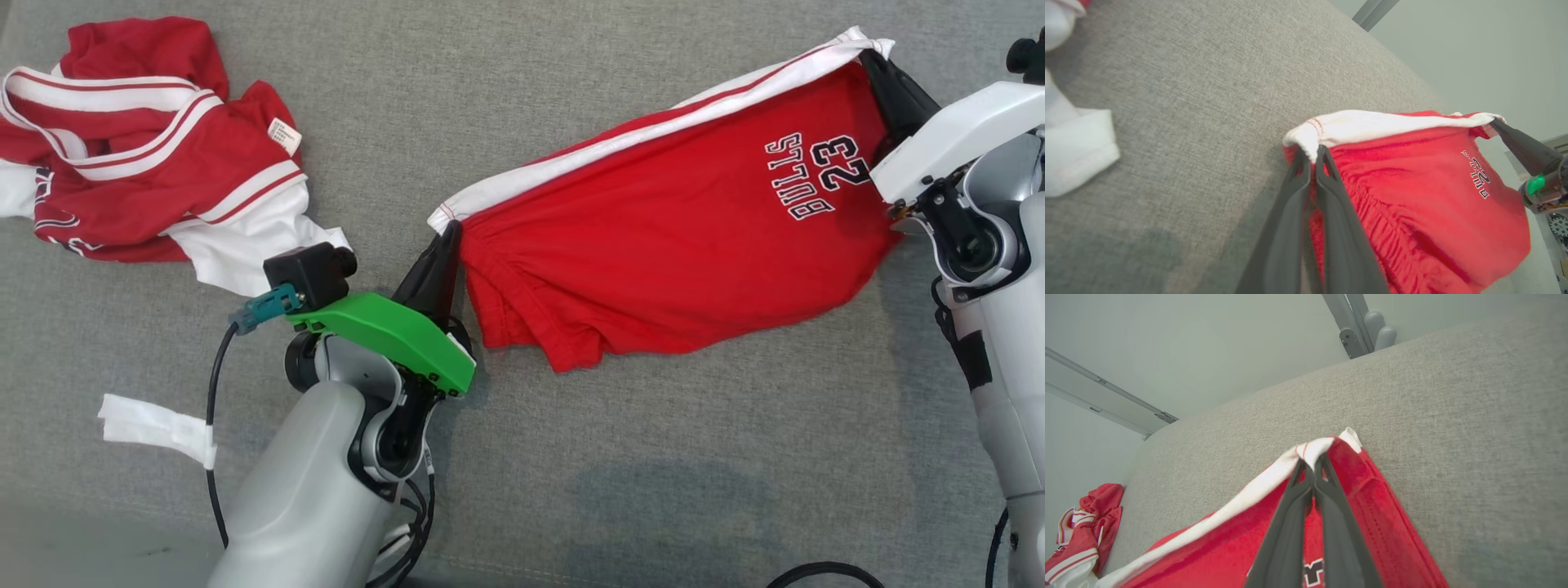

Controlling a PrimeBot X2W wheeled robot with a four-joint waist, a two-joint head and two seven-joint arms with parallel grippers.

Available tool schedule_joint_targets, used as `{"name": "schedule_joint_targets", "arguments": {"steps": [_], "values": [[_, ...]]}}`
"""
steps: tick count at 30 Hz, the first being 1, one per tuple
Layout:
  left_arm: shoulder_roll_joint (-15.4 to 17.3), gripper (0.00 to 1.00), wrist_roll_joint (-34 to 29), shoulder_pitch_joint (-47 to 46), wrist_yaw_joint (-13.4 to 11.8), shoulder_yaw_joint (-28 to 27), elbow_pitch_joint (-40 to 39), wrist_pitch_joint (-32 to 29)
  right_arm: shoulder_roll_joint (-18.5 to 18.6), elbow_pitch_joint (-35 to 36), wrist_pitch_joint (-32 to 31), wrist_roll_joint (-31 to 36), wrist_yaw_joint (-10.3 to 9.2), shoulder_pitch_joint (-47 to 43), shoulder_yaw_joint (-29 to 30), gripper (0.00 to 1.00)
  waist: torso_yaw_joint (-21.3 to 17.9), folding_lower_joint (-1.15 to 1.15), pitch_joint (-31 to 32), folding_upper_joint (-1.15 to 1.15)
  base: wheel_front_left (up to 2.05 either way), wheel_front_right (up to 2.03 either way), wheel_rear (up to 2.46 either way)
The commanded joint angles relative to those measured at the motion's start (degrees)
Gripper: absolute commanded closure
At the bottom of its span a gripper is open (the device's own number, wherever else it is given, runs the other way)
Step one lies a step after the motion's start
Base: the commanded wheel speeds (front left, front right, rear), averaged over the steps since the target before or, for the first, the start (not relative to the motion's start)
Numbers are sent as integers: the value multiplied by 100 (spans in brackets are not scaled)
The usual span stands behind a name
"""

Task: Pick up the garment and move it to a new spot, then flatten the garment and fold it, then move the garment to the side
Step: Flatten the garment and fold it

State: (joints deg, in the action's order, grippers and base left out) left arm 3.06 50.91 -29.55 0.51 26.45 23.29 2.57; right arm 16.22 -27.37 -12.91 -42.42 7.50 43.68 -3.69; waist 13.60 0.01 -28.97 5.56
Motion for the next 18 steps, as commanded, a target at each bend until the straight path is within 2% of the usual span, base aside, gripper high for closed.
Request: {"name": "schedule_joint_targets", "arguments": {"steps": [1, 6, 7, 8, 9, 10, 11, 15, 18], "values": [[4, 100, 58, -133, 33, 55, 77, -17, 40, -104, 73, -13, -2, 90, -66, 100, 105, -1, -92, 2, 0, 0, 0], [-1, 100, 138, -270, 69, 148, 217, -18, 65, -247, 107, -85, -2, 129, -391, 100, 44, -1, -23, 2, 0, 0, 0], [-4, 100, 150, -276, 88, 166, 227, -17, 86, -234, 157, -77, -2, 113, -459, 63, 22, -1, 7, 2, 0, 0, 0], [-4, 84, 155, -276, 111, 178, 226, 16, 101, -208, 199, -72, -2, 85, -538, 11, -6, -1, 44, 2, 0, 0, 0], [-4, 57, 171, -257, 142, 186, 228, 28, 104, -194, 232, -81, -2, 40, -612, 0, -38, -1, 89, 2, 0, 0, 0], [-2, 16, 177, -214, 152, 211, 258, -13, 107, -165, 263, -109, -2, -11, -685, 0, -73, -1, 146, 2, 0, 0, 0], [17, 0, 160, -174, 167, 244, 263, -39, 100, -111, 284, -160, -2, -64, -759, 0, -111, -1, 211, 2, 0, 0, 0], [193, 0, 124, 80, 193, 249, 178, 15, 254, 222, 484, -218, -2, -345, -1087, 0, -293, -1, 559, 2, 0, 0, 0], [439, 0, -124, 364, 175, 268, -56, 366, 413, 495, 837, -54, -2, -660, -1259, 0, -461, -1, 886, 2, 0, 0, 0]]}}
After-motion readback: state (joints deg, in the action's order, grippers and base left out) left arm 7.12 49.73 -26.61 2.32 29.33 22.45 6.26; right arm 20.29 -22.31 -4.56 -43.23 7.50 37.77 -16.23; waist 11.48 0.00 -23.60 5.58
